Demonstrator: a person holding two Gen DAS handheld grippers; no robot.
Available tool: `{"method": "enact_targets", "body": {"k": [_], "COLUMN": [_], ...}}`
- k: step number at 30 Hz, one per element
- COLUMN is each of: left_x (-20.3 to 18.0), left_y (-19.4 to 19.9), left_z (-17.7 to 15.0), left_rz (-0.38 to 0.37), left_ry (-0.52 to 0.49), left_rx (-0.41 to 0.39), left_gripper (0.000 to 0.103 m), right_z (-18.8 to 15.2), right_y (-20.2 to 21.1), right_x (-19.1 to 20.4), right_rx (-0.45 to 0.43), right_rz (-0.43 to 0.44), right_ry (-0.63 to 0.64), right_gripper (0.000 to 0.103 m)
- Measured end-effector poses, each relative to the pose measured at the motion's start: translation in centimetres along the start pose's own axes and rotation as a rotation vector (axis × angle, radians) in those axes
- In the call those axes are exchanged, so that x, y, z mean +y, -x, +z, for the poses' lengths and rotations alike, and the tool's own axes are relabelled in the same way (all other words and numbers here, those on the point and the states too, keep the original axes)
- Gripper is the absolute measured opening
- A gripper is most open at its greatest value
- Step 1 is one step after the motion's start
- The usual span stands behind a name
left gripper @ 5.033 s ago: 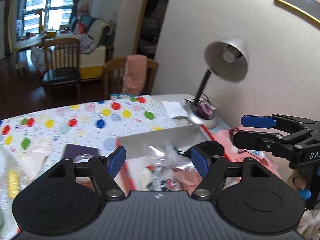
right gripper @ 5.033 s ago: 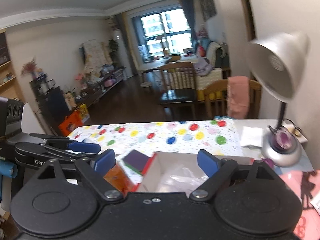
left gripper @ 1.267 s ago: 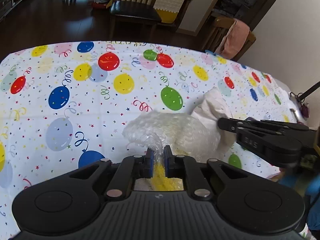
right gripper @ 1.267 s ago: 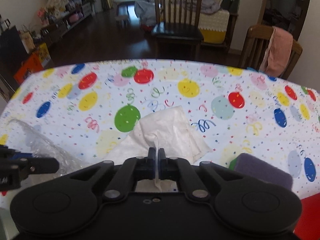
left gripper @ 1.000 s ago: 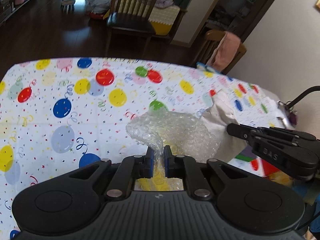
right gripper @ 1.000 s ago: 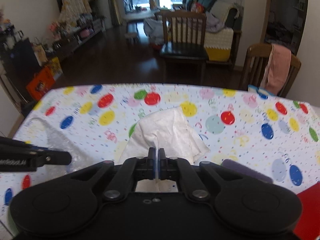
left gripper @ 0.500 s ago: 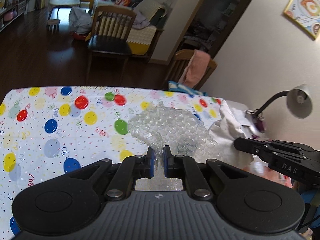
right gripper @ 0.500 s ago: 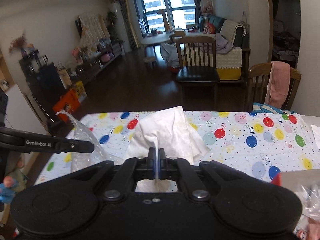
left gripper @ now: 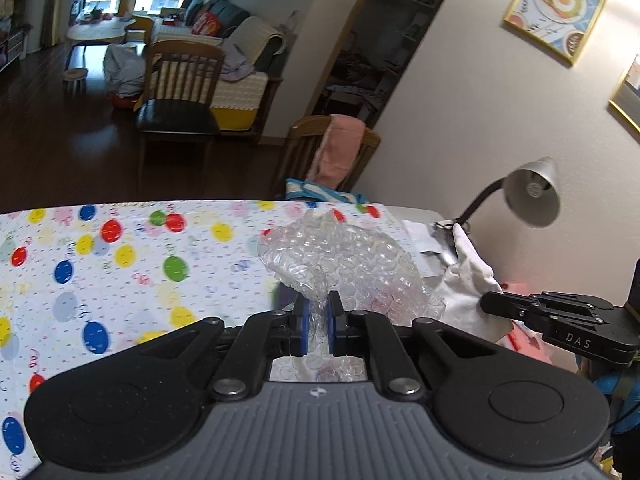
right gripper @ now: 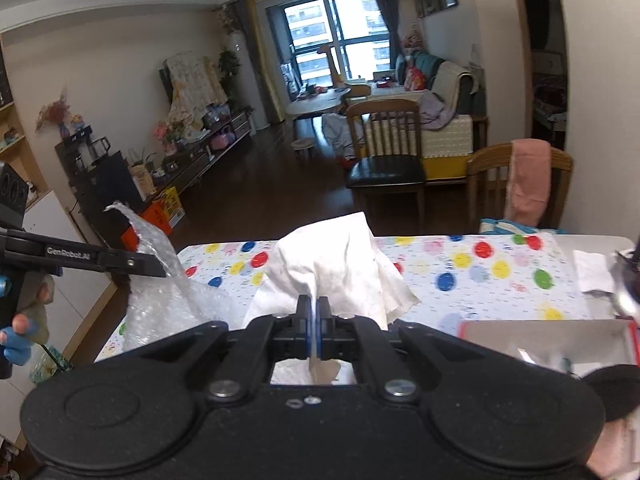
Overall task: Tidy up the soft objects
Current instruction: 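Carry the bubble wrap and white cloth into the cardboard box with both grippers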
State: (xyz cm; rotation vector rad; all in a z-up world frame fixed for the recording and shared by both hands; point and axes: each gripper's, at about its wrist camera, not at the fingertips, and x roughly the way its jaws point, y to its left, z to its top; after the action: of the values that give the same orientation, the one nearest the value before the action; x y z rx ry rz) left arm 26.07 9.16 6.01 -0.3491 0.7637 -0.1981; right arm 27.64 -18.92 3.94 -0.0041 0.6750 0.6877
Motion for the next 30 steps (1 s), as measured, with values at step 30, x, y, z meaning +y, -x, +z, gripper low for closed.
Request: {"method": "enact_targets", "body": {"k": [30], "left_x": [-25.7], "left_y": [-17.3], "left_z": [-0.4], "left_rz": [-0.147], "left_ry": [-0.158], "left_rx": [0.046], "left_gripper": [0.009], "right_z": [-7.2], "right_y": [11.3], "right_x": [-24.1], "right_rx": [0.043], "right_rz": [-0.181], "right_ry": [-0.148], "right_gripper": [0.001]}}
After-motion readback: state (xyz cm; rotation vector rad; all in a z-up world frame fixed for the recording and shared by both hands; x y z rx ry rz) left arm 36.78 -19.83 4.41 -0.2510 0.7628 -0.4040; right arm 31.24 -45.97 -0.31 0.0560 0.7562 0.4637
